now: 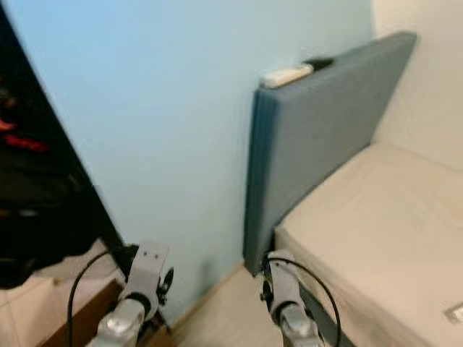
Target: Clean up the room
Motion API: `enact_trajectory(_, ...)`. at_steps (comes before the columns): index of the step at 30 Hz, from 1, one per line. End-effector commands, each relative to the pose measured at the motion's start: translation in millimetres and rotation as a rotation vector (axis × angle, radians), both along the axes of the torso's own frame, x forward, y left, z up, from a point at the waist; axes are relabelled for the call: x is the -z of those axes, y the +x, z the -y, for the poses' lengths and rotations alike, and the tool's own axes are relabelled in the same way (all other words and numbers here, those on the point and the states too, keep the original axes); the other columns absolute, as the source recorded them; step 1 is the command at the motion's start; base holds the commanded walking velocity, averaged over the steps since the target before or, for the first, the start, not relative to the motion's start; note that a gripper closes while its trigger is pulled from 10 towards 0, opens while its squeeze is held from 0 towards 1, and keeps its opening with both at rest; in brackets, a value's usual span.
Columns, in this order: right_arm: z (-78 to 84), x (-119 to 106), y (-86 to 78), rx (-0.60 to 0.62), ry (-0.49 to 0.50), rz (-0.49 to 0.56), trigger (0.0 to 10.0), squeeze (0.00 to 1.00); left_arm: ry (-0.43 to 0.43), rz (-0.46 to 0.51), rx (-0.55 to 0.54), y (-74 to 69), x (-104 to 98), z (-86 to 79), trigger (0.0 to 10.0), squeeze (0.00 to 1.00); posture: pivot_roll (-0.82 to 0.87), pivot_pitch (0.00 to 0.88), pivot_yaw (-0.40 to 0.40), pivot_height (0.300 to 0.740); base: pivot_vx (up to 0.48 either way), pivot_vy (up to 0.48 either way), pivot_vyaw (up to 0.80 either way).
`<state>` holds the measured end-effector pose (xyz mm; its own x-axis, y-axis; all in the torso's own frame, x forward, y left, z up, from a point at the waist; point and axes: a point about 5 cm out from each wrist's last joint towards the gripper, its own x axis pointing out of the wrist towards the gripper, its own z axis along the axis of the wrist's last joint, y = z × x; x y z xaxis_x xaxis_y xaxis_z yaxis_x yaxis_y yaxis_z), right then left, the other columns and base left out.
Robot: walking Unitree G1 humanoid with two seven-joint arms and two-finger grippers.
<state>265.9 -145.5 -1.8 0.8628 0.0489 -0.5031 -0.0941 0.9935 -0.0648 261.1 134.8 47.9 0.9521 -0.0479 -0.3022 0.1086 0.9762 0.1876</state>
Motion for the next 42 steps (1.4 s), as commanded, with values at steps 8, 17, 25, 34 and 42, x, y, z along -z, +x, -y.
enact_trajectory(8,0.4,2.4,-3.4,0.019,0.012,-0.017,10.0,0.0,-0.012,-0.007,0.008,-1.9,1.0,1.2,10.0,0.0,-0.01,0.109,-0.027,0.74,0.0,0.0,-0.8)
enact_trajectory(17,0.9,2.2,-3.8,0.02,0.011,-0.02,10.0,0.0,-0.025,0.005,0.025,-2.4,-0.6,3.5,10.0,0.0,-0.01,0.108,-0.027,0.74,0.0,0.0,-0.8)
enact_trajectory(25,0.9,2.3,-4.1,0.021,0.013,-0.024,10.0,0.0,-0.022,0.014,0.032,-2.1,-1.9,4.3,10.0,0.0,-0.01,0.108,-0.028,0.74,0.0,0.0,-0.8)
enact_trajectory(34,0.1,2.6,-4.8,0.019,0.014,-0.027,10.0,0.0,-0.022,0.022,0.03,-1.6,-3.2,3.7,10.0,0.0,-0.01,0.109,-0.027,0.74,0.0,0.0,-0.8)
enact_trajectory(42,0.2,2.5,-5.3,0.021,0.015,-0.029,10.0,0.0,-0.018,0.026,0.033,-2.1,-3.7,3.5,10.0,0.0,-0.01,0.108,-0.026,0.74,0.0,0.0,-0.8)
